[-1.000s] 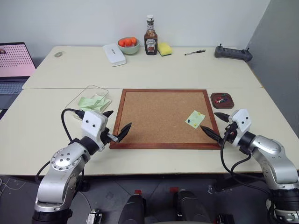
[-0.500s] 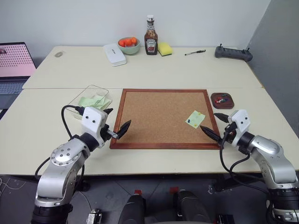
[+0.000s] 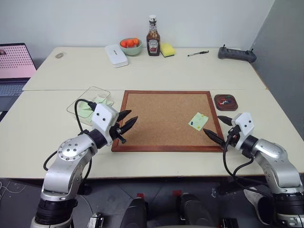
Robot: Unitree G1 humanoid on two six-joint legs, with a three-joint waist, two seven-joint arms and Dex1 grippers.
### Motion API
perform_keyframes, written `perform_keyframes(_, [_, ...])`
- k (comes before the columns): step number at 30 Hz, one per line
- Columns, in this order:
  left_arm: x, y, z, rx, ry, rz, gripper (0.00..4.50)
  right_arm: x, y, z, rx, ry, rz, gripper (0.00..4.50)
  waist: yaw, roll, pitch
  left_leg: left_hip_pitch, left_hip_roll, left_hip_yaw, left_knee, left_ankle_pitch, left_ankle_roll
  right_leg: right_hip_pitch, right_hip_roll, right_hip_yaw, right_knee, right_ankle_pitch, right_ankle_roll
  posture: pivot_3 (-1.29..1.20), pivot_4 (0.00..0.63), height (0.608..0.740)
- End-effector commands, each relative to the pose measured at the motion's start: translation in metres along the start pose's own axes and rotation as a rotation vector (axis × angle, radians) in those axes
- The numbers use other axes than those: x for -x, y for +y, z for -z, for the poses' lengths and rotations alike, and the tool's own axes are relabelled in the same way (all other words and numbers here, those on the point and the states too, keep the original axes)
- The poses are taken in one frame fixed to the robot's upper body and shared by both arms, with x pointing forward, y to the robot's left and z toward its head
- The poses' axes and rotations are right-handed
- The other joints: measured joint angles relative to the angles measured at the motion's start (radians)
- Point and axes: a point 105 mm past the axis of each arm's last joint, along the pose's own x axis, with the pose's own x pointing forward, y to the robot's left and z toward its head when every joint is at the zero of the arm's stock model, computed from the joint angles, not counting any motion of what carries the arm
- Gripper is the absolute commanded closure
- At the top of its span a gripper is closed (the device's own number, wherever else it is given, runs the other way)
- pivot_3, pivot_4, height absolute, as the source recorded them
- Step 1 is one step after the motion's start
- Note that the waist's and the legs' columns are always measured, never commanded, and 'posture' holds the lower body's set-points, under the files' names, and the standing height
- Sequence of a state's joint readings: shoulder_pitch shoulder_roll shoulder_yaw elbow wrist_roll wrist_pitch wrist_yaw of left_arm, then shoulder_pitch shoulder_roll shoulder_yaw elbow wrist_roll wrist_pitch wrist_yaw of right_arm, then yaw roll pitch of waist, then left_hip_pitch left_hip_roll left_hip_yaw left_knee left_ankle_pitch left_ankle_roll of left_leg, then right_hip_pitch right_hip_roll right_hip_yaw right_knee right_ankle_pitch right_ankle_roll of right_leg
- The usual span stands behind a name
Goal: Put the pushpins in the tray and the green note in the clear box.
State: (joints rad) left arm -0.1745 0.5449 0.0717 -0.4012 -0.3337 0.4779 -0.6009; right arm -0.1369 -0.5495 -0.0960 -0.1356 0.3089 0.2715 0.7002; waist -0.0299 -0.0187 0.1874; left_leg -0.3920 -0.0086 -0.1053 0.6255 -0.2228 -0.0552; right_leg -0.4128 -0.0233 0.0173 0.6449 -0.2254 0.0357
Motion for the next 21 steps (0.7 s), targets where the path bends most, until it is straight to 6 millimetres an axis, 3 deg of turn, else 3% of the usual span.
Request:
perform_keyframes(1, [-0.013,-0.007,-0.007,0.007,-0.032,0.075,3.68,0.000,0.001,-0.017,0.017,-0.059,0.007,0.00,0.000,0.000,0.000,0.000,0.000,0.000,0.000,0.000,0.000,0.000,0.000,0.000,0.000,0.000,0.000,0.00,0.150,0.740])
perform_keyframes(6, [-0.044,-0.015,-0.001,0.026,-0.043,0.144,4.48,-0.006,0.001,-0.022,-0.016,-0.075,0.026,0.00,0.001,0.000,0.000,0.000,-0.001,0.000,0.001,0.000,0.000,0.001,0.000,0.000,0.000,0.000,0.000,0.00,0.150,0.740])
perform_keyframes(10, [-0.065,-0.028,0.006,0.056,-0.046,0.222,4.48,-0.009,0.001,-0.021,-0.035,-0.048,0.035,0.00,-0.001,0.000,0.000,0.001,-0.001,0.000,0.001,0.000,0.000,0.002,0.000,0.000,0.000,0.002,0.003,0.00,0.150,0.740])
perform_keyframes(16, [-0.082,-0.051,0.031,0.053,0.025,0.338,4.48,-0.016,-0.006,-0.018,-0.098,-0.006,0.067,0.00,-0.001,0.000,0.000,0.001,0.000,-0.001,0.001,0.000,0.000,0.002,0.001,0.000,0.000,0.003,0.004,0.00,0.150,0.740])
perform_keyframes(21, [-0.092,-0.051,0.050,0.097,0.073,0.329,4.48,-0.026,-0.011,-0.015,-0.076,0.031,0.059,0.00,-0.002,0.000,0.000,0.001,0.000,0.000,0.001,0.000,0.000,0.002,0.001,0.000,0.001,0.003,0.004,0.00,0.150,0.740])
